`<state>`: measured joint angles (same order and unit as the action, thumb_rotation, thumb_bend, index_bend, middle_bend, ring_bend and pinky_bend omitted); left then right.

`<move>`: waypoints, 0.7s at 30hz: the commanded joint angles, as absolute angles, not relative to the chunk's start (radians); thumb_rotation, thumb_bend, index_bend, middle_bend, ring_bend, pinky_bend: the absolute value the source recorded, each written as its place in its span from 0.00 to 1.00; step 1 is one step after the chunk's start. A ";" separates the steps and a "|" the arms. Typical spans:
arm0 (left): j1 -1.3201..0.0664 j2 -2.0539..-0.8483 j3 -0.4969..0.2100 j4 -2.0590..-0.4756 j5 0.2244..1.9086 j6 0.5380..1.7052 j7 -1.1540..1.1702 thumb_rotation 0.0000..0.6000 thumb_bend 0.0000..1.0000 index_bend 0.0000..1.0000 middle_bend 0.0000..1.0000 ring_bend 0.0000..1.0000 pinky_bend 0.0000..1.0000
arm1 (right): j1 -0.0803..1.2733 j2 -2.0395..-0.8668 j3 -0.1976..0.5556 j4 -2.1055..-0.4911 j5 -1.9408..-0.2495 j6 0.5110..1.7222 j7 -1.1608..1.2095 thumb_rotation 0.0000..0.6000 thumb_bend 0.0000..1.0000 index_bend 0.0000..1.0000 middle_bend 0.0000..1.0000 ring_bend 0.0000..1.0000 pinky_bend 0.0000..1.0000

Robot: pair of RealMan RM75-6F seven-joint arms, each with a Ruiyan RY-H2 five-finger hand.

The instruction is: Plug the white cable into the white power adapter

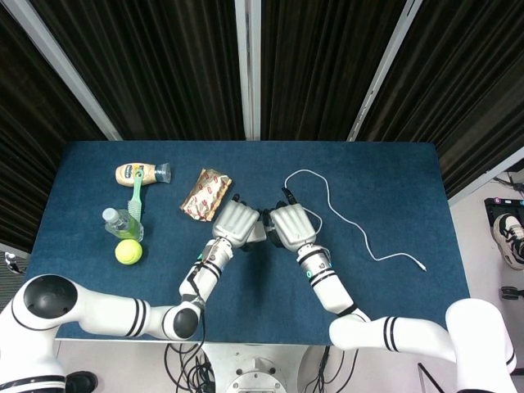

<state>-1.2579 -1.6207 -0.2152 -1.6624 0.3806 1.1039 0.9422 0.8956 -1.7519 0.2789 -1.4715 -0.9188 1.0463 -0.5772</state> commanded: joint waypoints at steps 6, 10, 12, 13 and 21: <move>-1.263 -1.626 -0.217 -1.659 0.381 1.101 0.941 0.81 0.24 0.42 0.48 0.34 0.19 | 0.901 -1.775 0.279 -1.461 -0.916 1.054 -0.576 1.00 0.37 0.70 0.55 0.33 0.00; -1.265 -1.628 -0.216 -1.657 0.379 1.099 0.943 0.81 0.24 0.42 0.48 0.34 0.19 | 0.903 -1.781 0.280 -1.458 -0.915 1.056 -0.577 1.00 0.37 0.70 0.55 0.33 0.00; -1.266 -1.629 -0.216 -1.656 0.378 1.098 0.942 0.80 0.24 0.42 0.48 0.34 0.19 | 0.903 -1.784 0.280 -1.457 -0.914 1.057 -0.577 1.00 0.37 0.70 0.55 0.33 0.00; -1.265 -1.628 -0.216 -1.656 0.378 1.098 0.941 0.80 0.24 0.42 0.48 0.34 0.19 | 0.903 -1.785 0.280 -1.455 -0.915 1.058 -0.578 1.00 0.37 0.70 0.54 0.33 0.00; -1.249 -1.610 -0.212 -1.663 0.393 1.090 0.913 0.81 0.24 0.42 0.48 0.34 0.19 | 0.889 -1.773 0.270 -1.462 -0.922 1.065 -0.567 1.00 0.27 0.52 0.46 0.29 0.00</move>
<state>-1.2522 -1.6134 -0.2139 -1.6613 0.3894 1.0914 0.9166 0.8906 -1.7746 0.2714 -1.4610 -0.9210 1.0645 -0.5687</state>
